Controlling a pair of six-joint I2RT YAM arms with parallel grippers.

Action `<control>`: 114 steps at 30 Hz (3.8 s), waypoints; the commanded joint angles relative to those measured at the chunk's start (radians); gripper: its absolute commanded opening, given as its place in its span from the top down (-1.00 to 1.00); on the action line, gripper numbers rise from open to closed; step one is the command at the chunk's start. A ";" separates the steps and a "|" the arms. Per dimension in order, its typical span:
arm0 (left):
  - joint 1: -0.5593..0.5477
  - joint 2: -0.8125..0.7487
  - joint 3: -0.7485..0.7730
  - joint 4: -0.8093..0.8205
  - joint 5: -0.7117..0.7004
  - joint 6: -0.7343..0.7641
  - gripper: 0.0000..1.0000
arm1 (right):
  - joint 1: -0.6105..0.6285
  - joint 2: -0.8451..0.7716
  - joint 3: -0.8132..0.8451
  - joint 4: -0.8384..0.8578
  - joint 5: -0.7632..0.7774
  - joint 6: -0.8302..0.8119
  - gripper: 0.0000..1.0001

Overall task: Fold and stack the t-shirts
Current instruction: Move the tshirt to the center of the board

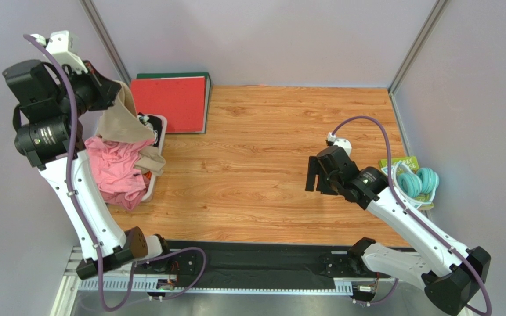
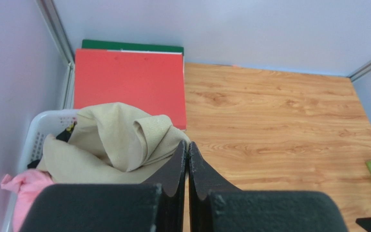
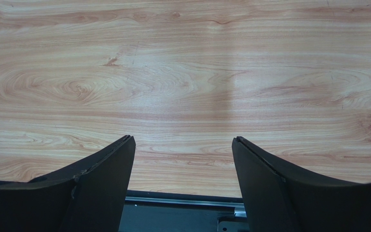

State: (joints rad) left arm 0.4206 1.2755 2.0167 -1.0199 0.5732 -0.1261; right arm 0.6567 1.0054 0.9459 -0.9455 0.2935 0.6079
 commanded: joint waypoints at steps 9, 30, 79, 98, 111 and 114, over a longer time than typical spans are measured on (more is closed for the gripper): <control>-0.019 0.300 0.550 -0.009 -0.107 -0.127 1.00 | 0.024 -0.079 -0.019 0.007 0.003 0.021 -0.57; -0.019 0.242 0.692 0.704 -0.207 -0.147 1.00 | 0.126 -0.082 -0.085 0.053 0.024 0.058 -0.50; -0.123 -0.125 -0.062 0.331 0.395 -0.015 1.00 | 0.195 -0.255 -0.007 0.129 0.153 0.036 -0.48; -1.201 0.386 0.606 0.046 -0.607 0.388 1.00 | 0.267 -0.312 -0.001 0.043 0.220 0.082 -0.48; -1.458 0.294 0.407 0.199 -0.851 0.576 1.00 | 0.408 -0.189 -0.016 0.165 0.248 0.092 -0.49; -1.339 0.317 0.483 0.215 -0.848 0.504 1.00 | 0.443 -0.151 -0.006 0.166 0.260 0.096 -0.52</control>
State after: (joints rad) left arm -1.0172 1.5188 2.4664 -0.8459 -0.2043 0.4133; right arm 1.0637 0.8257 0.9154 -0.8349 0.5083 0.6849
